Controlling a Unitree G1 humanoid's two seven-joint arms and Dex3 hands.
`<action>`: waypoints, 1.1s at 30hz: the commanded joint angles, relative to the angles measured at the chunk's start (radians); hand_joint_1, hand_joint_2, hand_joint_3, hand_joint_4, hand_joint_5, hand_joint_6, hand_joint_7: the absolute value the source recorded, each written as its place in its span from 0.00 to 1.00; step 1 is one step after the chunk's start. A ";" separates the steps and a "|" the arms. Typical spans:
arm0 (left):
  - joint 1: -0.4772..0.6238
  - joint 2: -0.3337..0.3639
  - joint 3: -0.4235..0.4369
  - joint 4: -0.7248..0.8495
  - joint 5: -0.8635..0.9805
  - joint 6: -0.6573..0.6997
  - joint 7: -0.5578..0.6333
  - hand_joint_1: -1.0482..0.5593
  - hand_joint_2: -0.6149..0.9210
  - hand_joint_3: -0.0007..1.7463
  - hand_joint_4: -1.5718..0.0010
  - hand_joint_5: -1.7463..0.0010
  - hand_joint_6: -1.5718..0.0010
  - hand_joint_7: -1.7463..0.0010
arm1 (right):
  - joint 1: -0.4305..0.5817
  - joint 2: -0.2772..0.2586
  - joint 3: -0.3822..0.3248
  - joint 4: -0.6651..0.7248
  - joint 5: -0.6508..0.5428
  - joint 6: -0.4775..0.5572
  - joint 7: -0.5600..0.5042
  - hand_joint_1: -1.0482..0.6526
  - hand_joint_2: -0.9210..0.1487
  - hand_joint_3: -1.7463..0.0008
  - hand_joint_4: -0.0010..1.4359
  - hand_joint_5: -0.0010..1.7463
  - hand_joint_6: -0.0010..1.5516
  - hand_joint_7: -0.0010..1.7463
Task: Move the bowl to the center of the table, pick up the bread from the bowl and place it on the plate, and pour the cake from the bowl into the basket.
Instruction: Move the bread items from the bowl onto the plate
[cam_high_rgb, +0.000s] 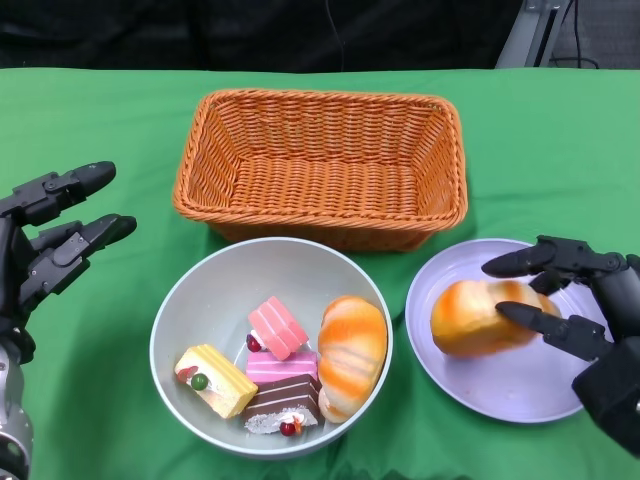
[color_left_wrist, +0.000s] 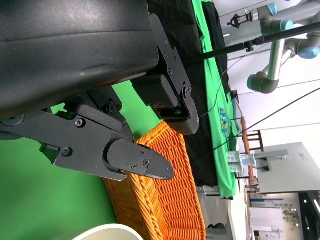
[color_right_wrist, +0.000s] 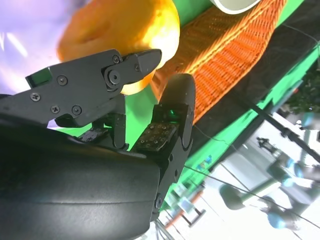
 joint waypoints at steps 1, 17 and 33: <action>0.006 0.025 0.002 0.005 -0.001 -0.008 0.011 0.42 1.00 0.05 0.31 1.00 0.42 1.00 | 0.010 -0.030 0.010 -0.008 -0.074 -0.019 -0.054 0.65 0.01 1.00 0.42 0.40 0.59 0.07; 0.005 0.025 0.010 0.005 -0.011 -0.008 -0.007 0.42 1.00 0.05 0.31 1.00 0.42 1.00 | 0.025 -0.065 0.039 -0.053 -0.173 0.008 -0.076 0.60 0.05 1.00 0.49 0.14 0.59 0.01; 0.008 0.023 0.011 0.002 -0.015 -0.004 -0.013 0.41 1.00 0.04 0.31 1.00 0.42 1.00 | 0.022 -0.095 0.075 -0.034 -0.261 -0.013 -0.141 0.51 0.08 1.00 0.31 0.03 0.36 0.00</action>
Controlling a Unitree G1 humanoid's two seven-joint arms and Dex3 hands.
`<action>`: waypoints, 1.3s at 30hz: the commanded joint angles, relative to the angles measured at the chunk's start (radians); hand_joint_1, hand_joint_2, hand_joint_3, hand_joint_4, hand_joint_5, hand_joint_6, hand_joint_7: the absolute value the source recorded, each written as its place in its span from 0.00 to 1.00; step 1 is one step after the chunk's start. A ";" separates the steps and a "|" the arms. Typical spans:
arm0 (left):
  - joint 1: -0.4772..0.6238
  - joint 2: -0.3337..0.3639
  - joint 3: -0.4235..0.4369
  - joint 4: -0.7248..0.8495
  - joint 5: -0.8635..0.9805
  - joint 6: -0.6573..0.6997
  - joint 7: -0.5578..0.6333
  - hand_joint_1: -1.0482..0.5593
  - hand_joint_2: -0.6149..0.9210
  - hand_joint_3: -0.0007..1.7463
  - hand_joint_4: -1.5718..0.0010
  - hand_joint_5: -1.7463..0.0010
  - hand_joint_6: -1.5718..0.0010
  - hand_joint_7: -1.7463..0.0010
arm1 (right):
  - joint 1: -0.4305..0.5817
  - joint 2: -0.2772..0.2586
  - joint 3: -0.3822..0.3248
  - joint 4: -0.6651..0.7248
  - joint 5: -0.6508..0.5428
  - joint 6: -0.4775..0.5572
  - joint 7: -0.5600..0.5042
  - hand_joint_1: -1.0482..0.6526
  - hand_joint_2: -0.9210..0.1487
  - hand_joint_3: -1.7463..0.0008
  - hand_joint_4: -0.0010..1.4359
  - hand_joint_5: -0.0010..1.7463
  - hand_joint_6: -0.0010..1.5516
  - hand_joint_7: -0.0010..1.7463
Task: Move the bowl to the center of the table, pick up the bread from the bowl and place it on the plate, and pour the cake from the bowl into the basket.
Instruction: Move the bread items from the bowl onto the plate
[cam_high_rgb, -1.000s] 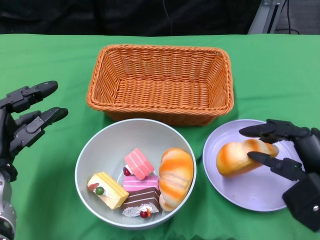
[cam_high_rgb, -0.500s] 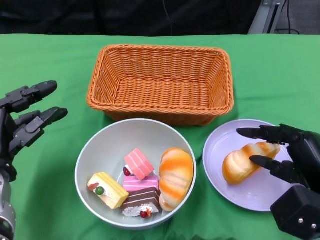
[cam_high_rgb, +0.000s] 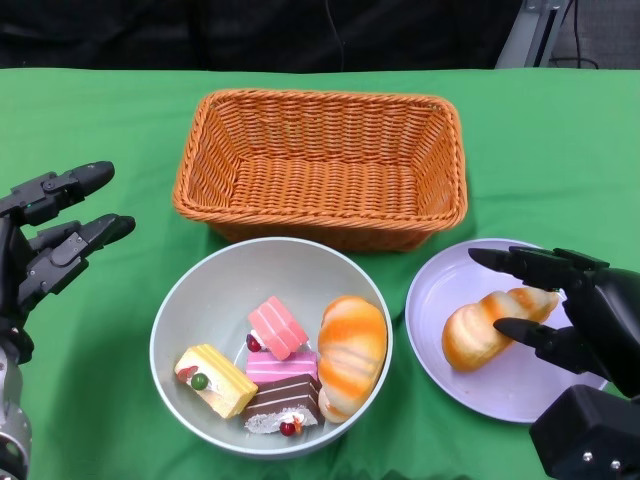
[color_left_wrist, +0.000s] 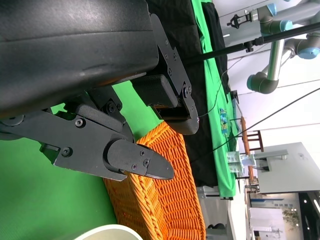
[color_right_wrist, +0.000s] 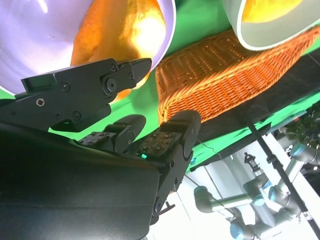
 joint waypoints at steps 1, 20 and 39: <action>0.008 0.020 0.008 0.002 -0.014 -0.005 -0.011 0.42 1.00 0.04 0.31 1.00 0.42 1.00 | -0.002 -0.027 0.007 0.032 -0.028 -0.022 -0.045 0.50 0.08 1.00 0.31 0.03 0.35 0.00; 0.010 0.022 0.002 0.007 -0.005 -0.011 -0.005 0.42 1.00 0.04 0.31 1.00 0.42 1.00 | -0.178 -0.031 0.107 0.402 -0.152 -0.213 -0.398 0.46 0.04 1.00 0.39 0.05 0.43 0.02; 0.009 0.018 0.007 0.008 -0.013 0.000 -0.019 0.43 1.00 0.04 0.31 1.00 0.42 1.00 | -0.346 -0.018 0.192 0.615 -0.215 -0.251 -0.711 0.40 0.00 0.97 0.41 0.04 0.38 0.00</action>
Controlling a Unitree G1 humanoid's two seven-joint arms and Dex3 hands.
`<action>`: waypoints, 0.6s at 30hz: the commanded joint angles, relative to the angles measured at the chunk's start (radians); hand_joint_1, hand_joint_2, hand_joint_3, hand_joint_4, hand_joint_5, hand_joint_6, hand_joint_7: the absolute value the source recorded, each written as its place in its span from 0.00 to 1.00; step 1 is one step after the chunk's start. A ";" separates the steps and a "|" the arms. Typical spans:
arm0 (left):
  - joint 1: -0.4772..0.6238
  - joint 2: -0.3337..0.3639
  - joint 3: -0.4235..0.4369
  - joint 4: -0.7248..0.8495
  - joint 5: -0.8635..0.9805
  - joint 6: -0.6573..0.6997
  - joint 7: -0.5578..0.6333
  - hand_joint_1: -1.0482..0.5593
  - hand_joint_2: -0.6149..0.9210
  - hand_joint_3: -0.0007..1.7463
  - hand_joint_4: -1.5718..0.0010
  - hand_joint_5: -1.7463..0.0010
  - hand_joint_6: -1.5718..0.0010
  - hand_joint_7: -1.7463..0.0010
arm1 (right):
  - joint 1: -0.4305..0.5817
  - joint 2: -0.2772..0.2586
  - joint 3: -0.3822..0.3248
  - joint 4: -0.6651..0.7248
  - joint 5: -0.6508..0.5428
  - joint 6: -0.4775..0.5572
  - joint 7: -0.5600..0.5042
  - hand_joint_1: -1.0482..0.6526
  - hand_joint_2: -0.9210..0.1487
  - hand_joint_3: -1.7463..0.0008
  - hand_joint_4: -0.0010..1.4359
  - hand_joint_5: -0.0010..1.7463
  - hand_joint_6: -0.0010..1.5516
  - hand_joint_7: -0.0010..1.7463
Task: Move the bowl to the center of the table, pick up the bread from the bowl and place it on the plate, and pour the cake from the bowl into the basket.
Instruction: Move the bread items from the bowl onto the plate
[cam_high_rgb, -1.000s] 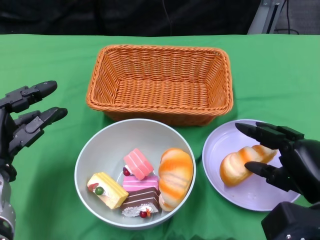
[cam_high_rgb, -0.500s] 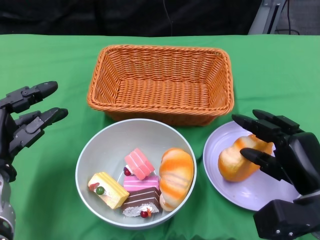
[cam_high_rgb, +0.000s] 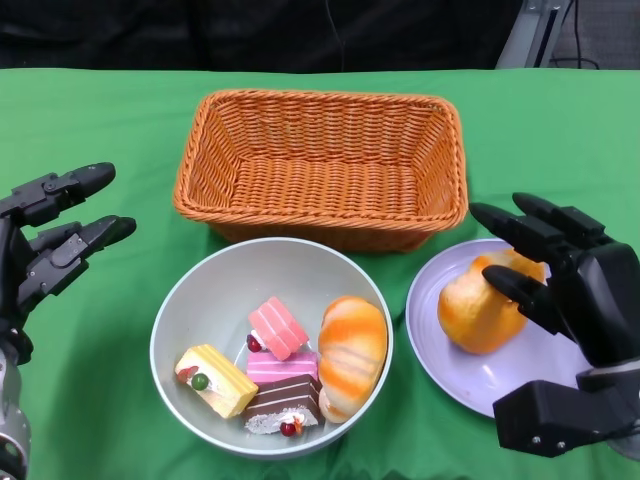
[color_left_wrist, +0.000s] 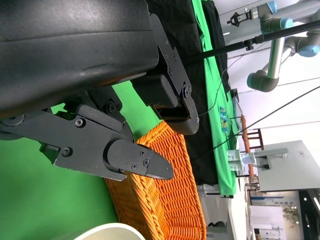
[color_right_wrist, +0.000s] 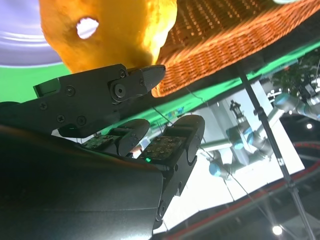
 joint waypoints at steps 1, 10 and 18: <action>0.008 0.016 0.006 0.005 -0.011 0.004 -0.005 0.43 1.00 0.04 0.31 1.00 0.42 1.00 | -0.035 -0.006 0.006 0.025 -0.001 -0.025 -0.061 0.39 0.00 0.97 0.42 0.04 0.37 0.00; 0.008 0.015 0.004 0.007 -0.009 0.005 -0.007 0.43 1.00 0.04 0.31 1.00 0.42 1.00 | -0.071 -0.001 -0.008 0.035 0.079 -0.091 -0.017 0.30 0.00 0.92 0.41 0.03 0.35 0.00; 0.010 0.018 0.003 0.005 -0.008 0.006 -0.007 0.42 1.00 0.04 0.31 1.00 0.42 1.00 | -0.056 0.000 -0.041 -0.012 0.170 -0.142 0.069 0.27 0.00 0.91 0.41 0.03 0.36 0.01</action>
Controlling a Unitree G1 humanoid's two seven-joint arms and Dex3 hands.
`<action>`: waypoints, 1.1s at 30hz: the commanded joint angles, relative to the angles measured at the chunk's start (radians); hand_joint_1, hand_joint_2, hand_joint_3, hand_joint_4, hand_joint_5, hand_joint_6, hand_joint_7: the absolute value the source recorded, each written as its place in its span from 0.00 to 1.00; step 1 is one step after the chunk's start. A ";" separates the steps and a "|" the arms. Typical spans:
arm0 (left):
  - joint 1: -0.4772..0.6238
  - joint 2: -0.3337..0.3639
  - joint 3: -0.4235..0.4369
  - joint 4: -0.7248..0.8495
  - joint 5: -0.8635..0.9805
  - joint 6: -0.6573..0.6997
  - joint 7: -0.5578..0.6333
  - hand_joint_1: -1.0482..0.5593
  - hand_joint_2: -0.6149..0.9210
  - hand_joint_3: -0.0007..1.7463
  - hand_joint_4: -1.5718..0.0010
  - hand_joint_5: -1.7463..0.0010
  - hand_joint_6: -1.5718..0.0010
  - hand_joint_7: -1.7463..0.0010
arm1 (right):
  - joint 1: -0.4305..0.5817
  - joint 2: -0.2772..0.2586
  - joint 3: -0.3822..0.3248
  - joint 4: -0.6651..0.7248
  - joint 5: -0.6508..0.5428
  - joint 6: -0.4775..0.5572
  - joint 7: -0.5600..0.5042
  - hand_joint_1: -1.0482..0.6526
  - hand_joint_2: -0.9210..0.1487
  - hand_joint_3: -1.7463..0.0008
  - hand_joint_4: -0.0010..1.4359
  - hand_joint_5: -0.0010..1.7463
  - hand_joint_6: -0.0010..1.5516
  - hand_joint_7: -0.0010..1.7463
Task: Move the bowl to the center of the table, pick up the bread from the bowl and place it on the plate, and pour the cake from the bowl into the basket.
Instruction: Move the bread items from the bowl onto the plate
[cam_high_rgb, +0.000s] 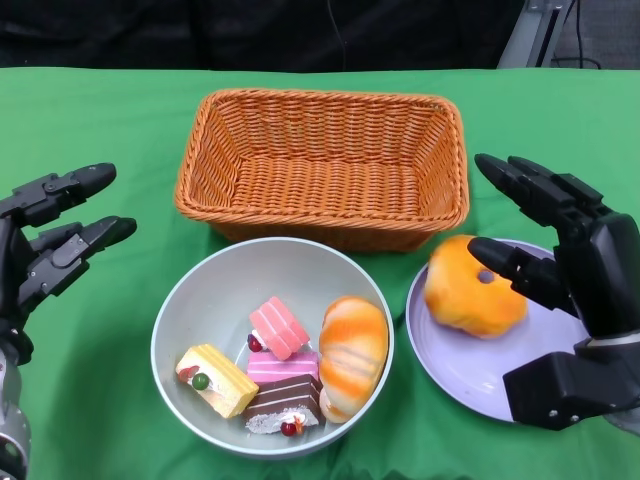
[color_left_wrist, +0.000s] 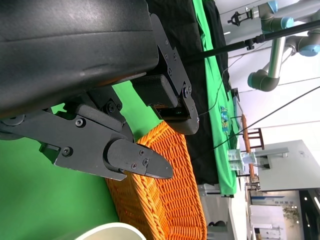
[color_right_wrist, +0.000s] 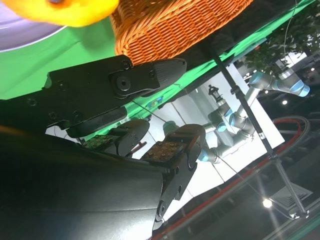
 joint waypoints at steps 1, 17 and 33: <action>0.010 0.017 0.007 0.004 -0.013 0.006 -0.009 0.42 1.00 0.04 0.31 1.00 0.42 1.00 | 0.011 -0.002 -0.031 -0.050 0.051 -0.029 0.033 0.26 0.00 0.91 0.42 0.03 0.36 0.01; 0.008 0.012 -0.001 0.006 -0.008 -0.003 -0.006 0.43 1.00 0.04 0.31 1.00 0.42 1.00 | 0.144 -0.029 0.016 -0.542 0.367 0.073 0.743 0.27 0.00 0.95 0.45 0.05 0.37 0.00; 0.014 0.004 -0.015 0.004 0.002 -0.013 0.002 0.42 1.00 0.05 0.32 1.00 0.42 1.00 | 0.044 -0.058 0.030 -0.583 0.456 0.173 1.191 0.24 0.04 1.00 0.44 0.03 0.38 0.00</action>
